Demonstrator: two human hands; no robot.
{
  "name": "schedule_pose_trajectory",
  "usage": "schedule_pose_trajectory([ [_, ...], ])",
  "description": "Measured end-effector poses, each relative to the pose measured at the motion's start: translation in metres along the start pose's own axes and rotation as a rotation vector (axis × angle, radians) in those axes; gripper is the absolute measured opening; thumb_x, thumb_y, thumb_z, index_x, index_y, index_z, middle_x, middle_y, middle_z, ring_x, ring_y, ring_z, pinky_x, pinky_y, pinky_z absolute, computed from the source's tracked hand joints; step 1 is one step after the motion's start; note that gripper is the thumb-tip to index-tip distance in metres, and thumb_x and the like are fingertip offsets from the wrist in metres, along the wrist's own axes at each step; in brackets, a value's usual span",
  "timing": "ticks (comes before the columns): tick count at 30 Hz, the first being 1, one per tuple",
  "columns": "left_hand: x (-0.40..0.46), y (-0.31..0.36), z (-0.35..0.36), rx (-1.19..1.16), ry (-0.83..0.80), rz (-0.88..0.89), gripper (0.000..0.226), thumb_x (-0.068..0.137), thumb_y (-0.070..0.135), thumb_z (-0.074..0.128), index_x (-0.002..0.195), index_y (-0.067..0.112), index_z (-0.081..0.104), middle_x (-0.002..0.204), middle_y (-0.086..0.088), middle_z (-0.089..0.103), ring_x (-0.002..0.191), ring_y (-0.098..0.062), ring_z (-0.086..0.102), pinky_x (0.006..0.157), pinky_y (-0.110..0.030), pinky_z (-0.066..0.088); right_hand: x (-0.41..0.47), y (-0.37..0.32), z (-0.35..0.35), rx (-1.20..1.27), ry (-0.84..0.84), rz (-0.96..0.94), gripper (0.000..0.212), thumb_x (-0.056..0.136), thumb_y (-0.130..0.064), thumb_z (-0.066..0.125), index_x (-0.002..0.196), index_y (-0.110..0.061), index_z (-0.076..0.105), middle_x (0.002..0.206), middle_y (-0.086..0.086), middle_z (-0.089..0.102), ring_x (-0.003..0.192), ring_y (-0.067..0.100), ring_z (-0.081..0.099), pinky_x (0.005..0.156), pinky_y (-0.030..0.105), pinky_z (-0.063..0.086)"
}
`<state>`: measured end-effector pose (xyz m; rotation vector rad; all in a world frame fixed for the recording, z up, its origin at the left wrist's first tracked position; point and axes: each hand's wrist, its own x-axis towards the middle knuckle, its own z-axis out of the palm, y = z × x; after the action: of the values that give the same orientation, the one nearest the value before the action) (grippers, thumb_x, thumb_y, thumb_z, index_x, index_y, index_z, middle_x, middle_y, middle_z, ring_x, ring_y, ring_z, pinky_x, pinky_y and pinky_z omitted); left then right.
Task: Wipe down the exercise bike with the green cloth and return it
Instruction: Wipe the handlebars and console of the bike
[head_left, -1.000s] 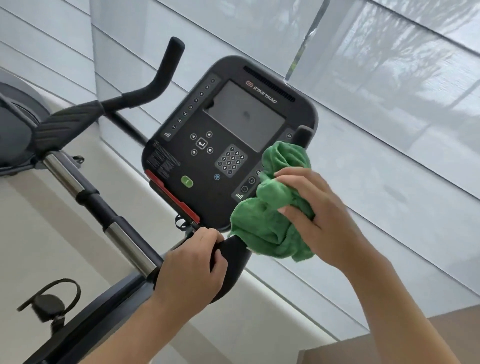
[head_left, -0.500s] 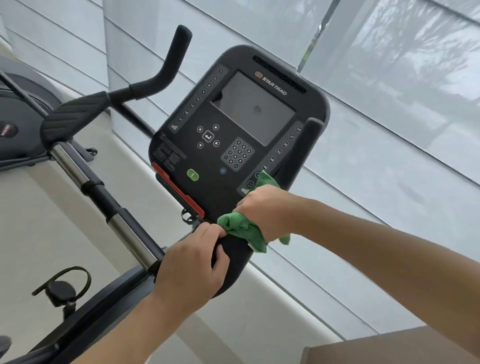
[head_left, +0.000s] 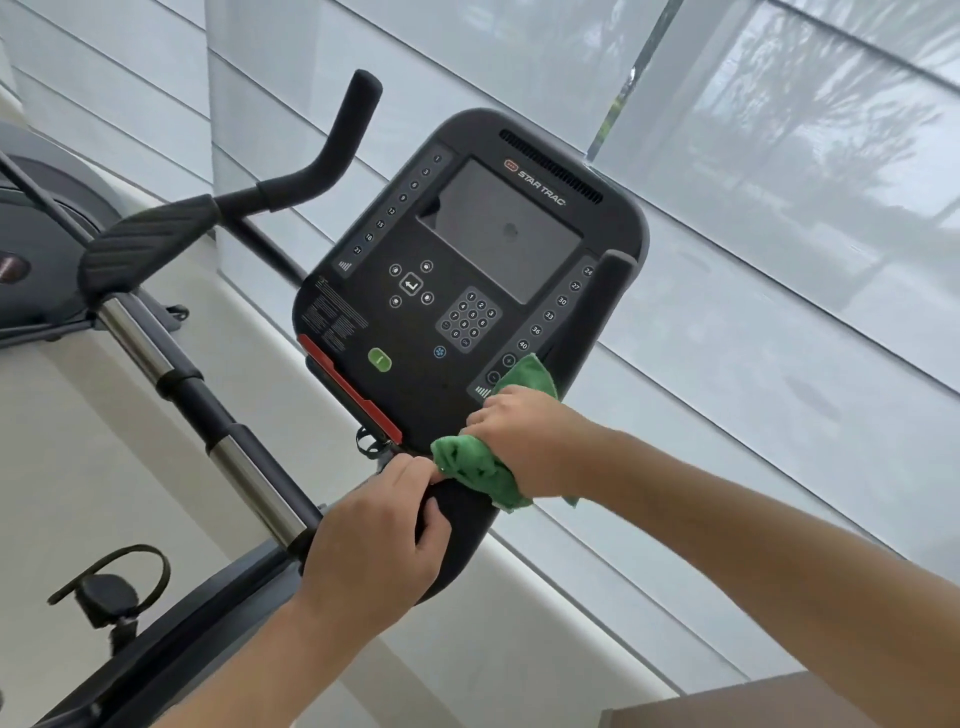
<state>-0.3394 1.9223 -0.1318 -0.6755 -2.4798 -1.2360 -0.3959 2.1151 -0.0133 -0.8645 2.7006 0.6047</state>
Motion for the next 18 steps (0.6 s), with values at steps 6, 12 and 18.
schedule_pose_trajectory([
  [6,-0.001,0.0,-0.001,-0.015,0.0,0.005,0.022,0.093,0.028,0.048,0.109,0.025,0.063,0.094,0.013,0.063,0.074,-0.012,0.063,0.059,-0.028,0.054,-0.005,0.002,0.011,0.002,0.123,-0.016,0.018,0.085,-0.034,0.065,0.099,-0.024,0.068,0.092,-0.008,0.068,0.085,0.022,0.06,0.079,0.037,0.042],
  [12,-0.002,-0.001,0.0,-0.026,0.005,0.007,0.02,0.093,0.029,0.048,0.109,0.03,0.06,0.093,0.016,0.062,0.071,-0.009,0.061,0.057,-0.026,0.052,-0.027,-0.024,0.067,0.145,0.728,0.117,0.012,0.094,-0.017,0.07,0.104,-0.011,0.074,0.105,0.001,0.071,0.104,0.028,0.066,0.103,0.04,0.047],
  [18,-0.001,-0.002,0.002,0.013,0.013,0.001,0.024,0.092,0.031,0.044,0.105,0.023,0.062,0.089,0.013,0.062,0.065,-0.012,0.059,0.053,-0.023,0.047,0.004,-0.005,-0.01,-0.044,-0.082,0.036,0.021,0.078,-0.019,0.07,0.099,-0.021,0.068,0.086,-0.005,0.066,0.086,0.025,0.063,0.085,0.039,0.049],
])
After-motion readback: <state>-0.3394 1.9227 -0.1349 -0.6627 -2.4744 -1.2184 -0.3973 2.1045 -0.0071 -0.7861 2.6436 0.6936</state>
